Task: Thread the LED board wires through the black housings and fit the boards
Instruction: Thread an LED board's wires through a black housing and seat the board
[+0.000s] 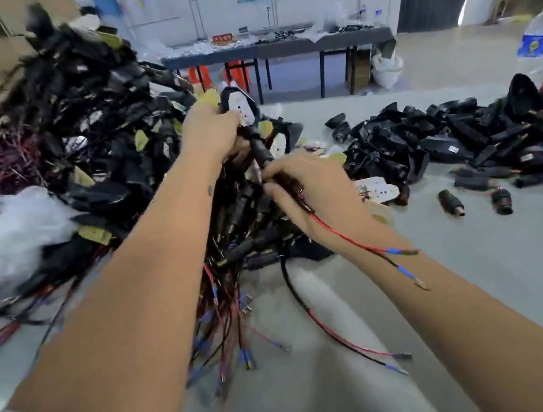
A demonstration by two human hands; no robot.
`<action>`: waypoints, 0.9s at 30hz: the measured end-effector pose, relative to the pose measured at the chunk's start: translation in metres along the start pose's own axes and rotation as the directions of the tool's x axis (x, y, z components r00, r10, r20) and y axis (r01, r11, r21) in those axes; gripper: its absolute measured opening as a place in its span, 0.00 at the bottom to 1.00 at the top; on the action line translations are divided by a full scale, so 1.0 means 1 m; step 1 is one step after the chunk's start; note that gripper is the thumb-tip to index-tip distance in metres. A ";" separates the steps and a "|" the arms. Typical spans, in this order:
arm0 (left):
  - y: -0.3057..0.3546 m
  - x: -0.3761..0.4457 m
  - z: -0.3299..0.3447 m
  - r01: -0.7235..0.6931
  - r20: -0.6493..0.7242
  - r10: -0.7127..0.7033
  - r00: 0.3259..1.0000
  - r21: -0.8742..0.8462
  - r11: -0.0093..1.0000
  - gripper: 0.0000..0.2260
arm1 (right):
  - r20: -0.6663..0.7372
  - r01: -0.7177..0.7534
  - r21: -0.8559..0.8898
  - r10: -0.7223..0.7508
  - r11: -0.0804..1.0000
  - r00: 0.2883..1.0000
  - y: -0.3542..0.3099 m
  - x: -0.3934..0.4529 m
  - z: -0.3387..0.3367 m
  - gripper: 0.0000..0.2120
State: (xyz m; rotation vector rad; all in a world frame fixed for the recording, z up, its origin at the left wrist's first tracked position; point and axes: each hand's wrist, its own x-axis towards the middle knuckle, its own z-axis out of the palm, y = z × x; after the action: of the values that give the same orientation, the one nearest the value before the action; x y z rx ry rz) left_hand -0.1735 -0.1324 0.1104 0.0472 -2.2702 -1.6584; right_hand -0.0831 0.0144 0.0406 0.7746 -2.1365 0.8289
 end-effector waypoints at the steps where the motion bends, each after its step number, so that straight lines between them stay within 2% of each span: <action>1: 0.000 0.007 -0.010 -0.031 -0.047 0.032 0.998 0.035 0.999 0.04 | 0.047 -0.025 0.002 0.024 1.000 0.999 -0.007 0.013 0.008 0.12; 4: -0.006 0.010 -0.034 -0.206 -0.086 0.235 0.968 0.254 0.945 0.19 | 0.320 -0.155 -0.003 0.148 0.988 0.936 -0.022 0.043 0.031 0.27; 6: -0.016 0.008 -0.037 -0.345 0.076 0.345 0.935 0.404 0.847 0.18 | 0.430 -0.146 -0.106 0.178 0.984 0.885 -0.023 0.052 0.045 0.28; 7: -0.023 0.006 -0.035 -0.384 0.184 0.337 0.923 0.456 0.803 0.17 | 0.457 -0.125 -0.170 0.191 0.978 0.869 -0.023 0.053 0.049 0.25; 9: -0.033 0.001 -0.031 -0.378 0.316 0.232 0.920 0.561 0.737 0.18 | 0.476 -0.101 -0.261 0.219 0.960 0.852 -0.023 0.050 0.052 0.21; 12: -0.035 -0.001 -0.023 -0.407 0.349 0.213 0.912 0.711 0.574 0.19 | 0.432 -0.089 -0.219 0.178 0.972 0.884 -0.017 0.032 0.040 0.18; 15: -0.026 -0.008 -0.010 -0.365 0.324 0.169 0.931 0.833 0.416 0.20 | 0.323 -0.073 -0.200 0.136 0.977 0.937 -0.002 0.003 0.016 0.13; 17: -0.018 -0.017 0.005 -0.302 0.259 0.166 0.952 0.888 0.347 0.18 | 0.278 -0.112 -0.243 0.180 0.964 0.944 0.015 -0.021 -0.002 0.10; 19: -0.011 -0.030 0.026 -0.272 0.189 0.247 0.950 0.890 0.365 0.18 | 0.226 -0.200 -0.272 0.264 0.941 0.938 0.035 -0.045 -0.021 0.10; 22: -0.008 -0.054 0.068 -0.362 0.157 0.409 0.899 0.794 0.489 0.14 | 0.120 -0.364 -0.310 0.416 0.878 0.901 0.064 -0.077 -0.047 0.11; 25: -0.014 -0.081 0.115 -0.437 0.217 0.403 0.889 0.665 0.606 0.13 | 0.011 -0.533 -0.324 0.566 0.782 0.824 0.087 -0.097 -0.065 0.11; 27: -0.025 -0.095 0.142 -0.451 0.286 0.349 0.892 0.603 0.658 0.12 | -0.070 -0.643 -0.236 0.648 0.728 0.759 0.094 -0.101 -0.071 0.11</action>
State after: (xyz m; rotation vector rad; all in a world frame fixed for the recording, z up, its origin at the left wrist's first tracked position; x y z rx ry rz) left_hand -0.1276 0.0111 0.0260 -0.4035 -2.6142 -0.5959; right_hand -0.0651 0.1519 -0.0288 -0.1343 -2.4939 0.8619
